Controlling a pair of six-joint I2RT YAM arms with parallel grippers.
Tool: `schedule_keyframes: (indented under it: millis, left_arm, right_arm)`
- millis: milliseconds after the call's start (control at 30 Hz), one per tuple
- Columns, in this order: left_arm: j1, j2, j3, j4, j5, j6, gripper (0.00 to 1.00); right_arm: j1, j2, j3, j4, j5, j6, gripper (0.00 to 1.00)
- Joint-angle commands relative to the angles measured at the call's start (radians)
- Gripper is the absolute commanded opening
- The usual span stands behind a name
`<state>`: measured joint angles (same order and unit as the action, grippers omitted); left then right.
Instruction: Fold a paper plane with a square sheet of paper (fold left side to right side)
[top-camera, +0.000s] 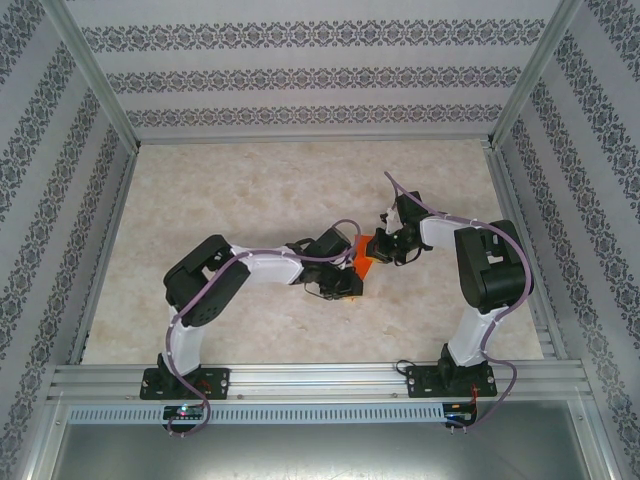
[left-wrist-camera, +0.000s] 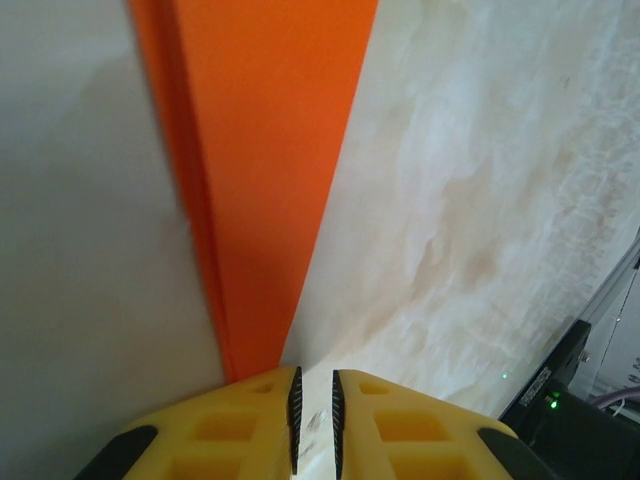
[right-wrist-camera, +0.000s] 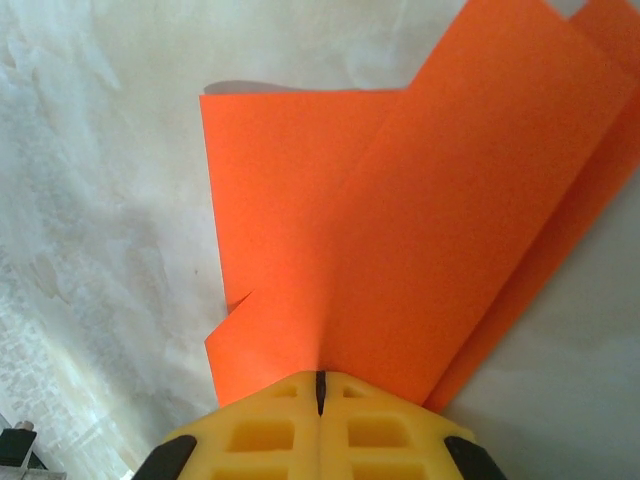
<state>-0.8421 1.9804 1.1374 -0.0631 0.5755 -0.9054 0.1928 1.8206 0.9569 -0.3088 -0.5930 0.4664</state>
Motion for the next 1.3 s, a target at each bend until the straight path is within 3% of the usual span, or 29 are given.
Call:
schedule_keyframes:
  millis: [0, 133, 233, 533, 700, 800, 967, 1067, 1167, 1267]
  left_arm:
    - [-0.021, -0.043, -0.047, -0.06, 0.01, -0.012, 0.2]
    - [-0.025, -0.095, -0.074, -0.014, 0.015, -0.002, 0.21]
    - [-0.02, -0.168, -0.075, -0.045, -0.048, 0.05, 0.24]
    - [0.049, -0.36, -0.088, -0.134, -0.331, 0.137, 0.52]
    - [0.078, -0.39, -0.048, -0.212, -0.508, 0.153, 0.58]
    - [0.078, -0.39, -0.031, -0.238, -0.565, 0.153, 0.59]
    - [0.078, -0.38, -0.05, -0.227, -0.557, 0.133, 0.59]
    - [0.078, -0.381, -0.062, -0.226, -0.557, 0.125, 0.6]
    - [0.078, -0.392, -0.071, -0.224, -0.566, 0.119, 0.6]
    - [0.078, -0.403, -0.072, -0.234, -0.578, 0.123, 0.6]
  right_arm:
    - [0.004, 0.01, 0.016, -0.024, 0.063, -0.021, 0.0]
    - [0.0, -0.023, 0.035, -0.01, 0.045, -0.034, 0.0]
    - [-0.001, -0.081, 0.066, -0.014, 0.055, -0.046, 0.01]
    - [0.005, -0.317, 0.067, -0.15, 0.335, -0.038, 0.4]
    - [0.115, -0.427, -0.068, -0.117, 0.439, 0.063, 0.6]
    - [0.175, -0.459, -0.153, -0.088, 0.494, 0.136, 0.65]
    - [0.219, -0.423, -0.213, -0.032, 0.494, 0.185, 0.63]
    - [0.221, -0.386, -0.219, 0.009, 0.472, 0.198, 0.56]
    - [0.224, -0.351, -0.219, 0.035, 0.451, 0.204, 0.46]
    - [0.225, -0.348, -0.215, 0.036, 0.424, 0.201, 0.26]
